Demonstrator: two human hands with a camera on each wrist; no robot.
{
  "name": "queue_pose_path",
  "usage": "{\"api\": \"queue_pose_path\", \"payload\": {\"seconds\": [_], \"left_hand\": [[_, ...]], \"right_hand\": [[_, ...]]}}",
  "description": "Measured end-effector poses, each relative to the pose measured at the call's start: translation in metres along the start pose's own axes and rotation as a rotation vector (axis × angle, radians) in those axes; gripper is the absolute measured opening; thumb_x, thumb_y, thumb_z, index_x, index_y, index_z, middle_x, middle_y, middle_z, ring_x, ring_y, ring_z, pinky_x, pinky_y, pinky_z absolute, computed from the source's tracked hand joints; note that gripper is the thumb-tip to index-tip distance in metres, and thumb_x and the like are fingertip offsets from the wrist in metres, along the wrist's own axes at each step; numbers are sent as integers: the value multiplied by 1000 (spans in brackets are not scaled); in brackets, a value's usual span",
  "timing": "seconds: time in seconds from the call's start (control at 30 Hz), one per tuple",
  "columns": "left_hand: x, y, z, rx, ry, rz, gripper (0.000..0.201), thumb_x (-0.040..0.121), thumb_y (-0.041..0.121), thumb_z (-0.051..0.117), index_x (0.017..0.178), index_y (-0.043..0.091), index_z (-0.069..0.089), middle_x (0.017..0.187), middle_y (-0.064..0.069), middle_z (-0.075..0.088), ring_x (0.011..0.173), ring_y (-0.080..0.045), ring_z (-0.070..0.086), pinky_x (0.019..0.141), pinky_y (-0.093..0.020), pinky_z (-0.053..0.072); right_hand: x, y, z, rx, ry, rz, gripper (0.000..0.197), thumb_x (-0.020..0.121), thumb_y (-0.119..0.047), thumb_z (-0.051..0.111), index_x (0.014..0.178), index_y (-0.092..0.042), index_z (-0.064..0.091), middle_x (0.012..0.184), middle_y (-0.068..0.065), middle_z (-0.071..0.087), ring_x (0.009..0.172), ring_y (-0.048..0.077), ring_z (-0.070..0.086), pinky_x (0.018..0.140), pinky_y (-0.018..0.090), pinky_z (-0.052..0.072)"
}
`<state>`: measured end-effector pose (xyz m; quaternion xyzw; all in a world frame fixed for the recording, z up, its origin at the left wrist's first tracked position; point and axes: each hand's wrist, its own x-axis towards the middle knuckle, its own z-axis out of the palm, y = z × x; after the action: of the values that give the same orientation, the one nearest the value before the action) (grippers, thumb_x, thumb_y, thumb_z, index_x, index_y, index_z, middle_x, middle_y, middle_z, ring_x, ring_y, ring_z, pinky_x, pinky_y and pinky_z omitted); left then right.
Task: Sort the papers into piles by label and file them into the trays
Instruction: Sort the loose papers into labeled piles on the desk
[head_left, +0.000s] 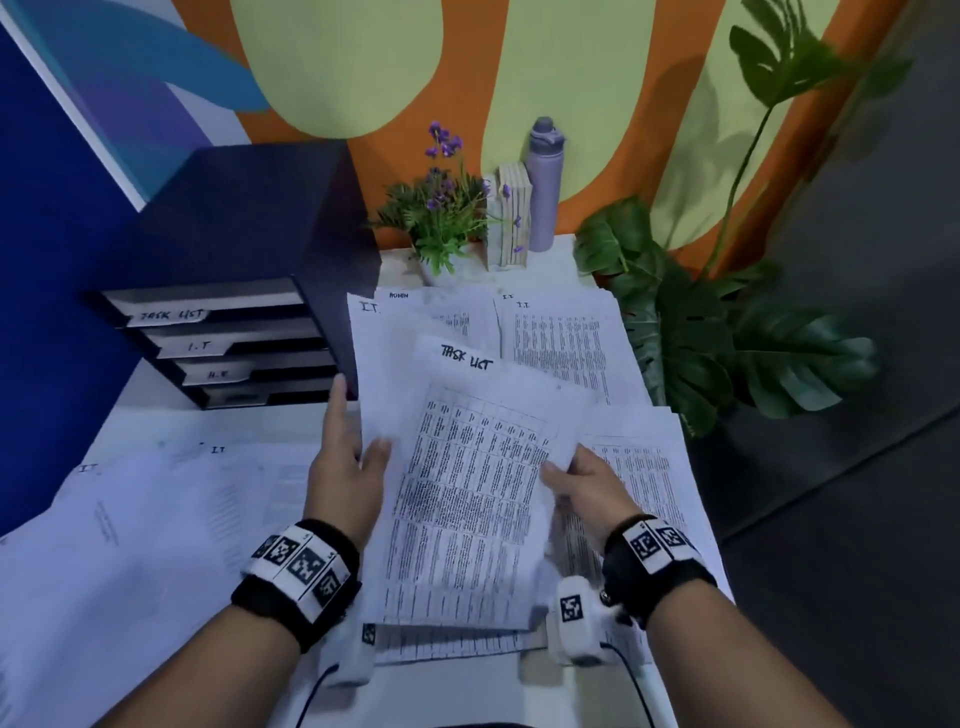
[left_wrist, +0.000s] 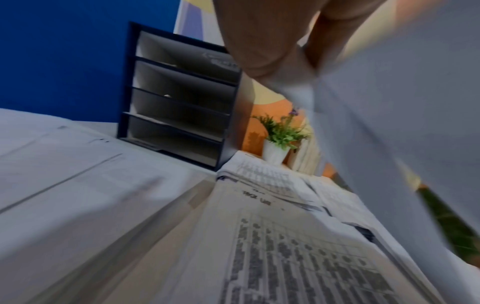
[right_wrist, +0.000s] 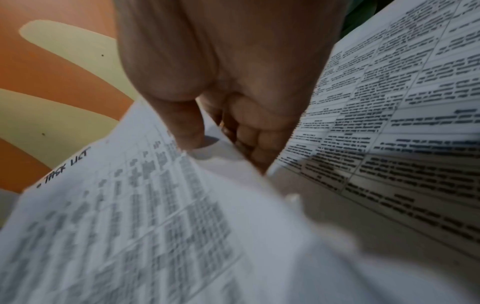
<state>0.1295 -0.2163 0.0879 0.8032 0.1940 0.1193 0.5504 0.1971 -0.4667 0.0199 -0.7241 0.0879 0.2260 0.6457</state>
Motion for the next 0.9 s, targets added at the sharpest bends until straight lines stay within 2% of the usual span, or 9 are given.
{"api": "queue_pose_path", "payload": {"seconds": [0.07, 0.13, 0.27, 0.4, 0.5, 0.57, 0.63, 0.73, 0.9], "left_hand": [[4, -14, -10, 48, 60, -84, 81, 96, 13, 55, 146, 54, 5, 121, -6, 65, 108, -20, 64, 96, -39, 50], [6, -23, -21, 46, 85, -148, 74, 96, 10, 55, 149, 46, 17, 132, -7, 59, 119, -21, 58, 101, -44, 47], [9, -38, -41, 75, 94, -149, 53, 95, 4, 52, 137, 35, 47, 127, 3, 61, 115, -9, 56, 103, -37, 45], [13, -47, -59, 280, 81, -151, 66, 92, -7, 42, 143, 34, 41, 126, 5, 53, 107, -12, 50, 96, -23, 39], [11, -51, -68, 443, 46, -73, 68, 88, -15, 35, 139, 27, 51, 126, 6, 52, 113, -19, 53, 96, -23, 39], [12, -50, -69, 451, 63, -47, 50, 90, -12, 40, 126, 14, 62, 130, -1, 57, 119, -22, 53, 99, -24, 37], [10, -43, -65, 363, 67, -57, 28, 95, 9, 54, 120, 11, 66, 127, -1, 57, 117, -18, 53, 100, -24, 37], [7, -32, -56, 278, -6, -46, 35, 87, 32, 69, 118, 18, 65, 123, 7, 51, 112, -8, 49, 99, -25, 37], [12, -28, -53, 330, 90, 104, 31, 85, 4, 69, 115, 10, 67, 119, 2, 53, 111, -16, 56, 100, -23, 38]], "right_hand": [[10, 9, 0, -77, 160, 2, 19, 84, -28, 63, 98, -16, 63, 104, 20, 68, 85, 31, 66, 85, 56, 53], [15, 8, -3, -131, 279, -8, 16, 86, -25, 60, 98, -16, 59, 100, 20, 67, 84, 32, 66, 82, 50, 54], [19, -2, -10, -171, 373, -83, 46, 93, -6, 53, 132, -27, 41, 97, 9, 61, 79, 24, 62, 70, 34, 52], [23, -12, -8, -323, 486, -189, 41, 93, 0, 47, 130, -18, 43, 86, 6, 56, 67, 19, 51, 59, 27, 40], [24, -18, -3, -249, 465, -244, 36, 93, 0, 47, 124, -18, 47, 90, 9, 58, 68, 21, 53, 61, 28, 43], [24, -22, 4, -122, 405, -235, 36, 93, -1, 48, 122, -22, 47, 88, 9, 59, 67, 19, 53, 60, 28, 45], [24, -27, 15, -44, 345, -206, 37, 93, -4, 49, 122, -27, 45, 84, 8, 62, 67, 20, 55, 60, 27, 46], [21, -30, 36, 3, 250, -175, 37, 94, -9, 52, 123, -30, 44, 92, 12, 69, 69, 20, 60, 61, 30, 49], [12, -32, 70, -31, 154, -185, 42, 93, -3, 51, 120, -32, 35, 94, 5, 64, 71, 19, 61, 58, 30, 50]]}}
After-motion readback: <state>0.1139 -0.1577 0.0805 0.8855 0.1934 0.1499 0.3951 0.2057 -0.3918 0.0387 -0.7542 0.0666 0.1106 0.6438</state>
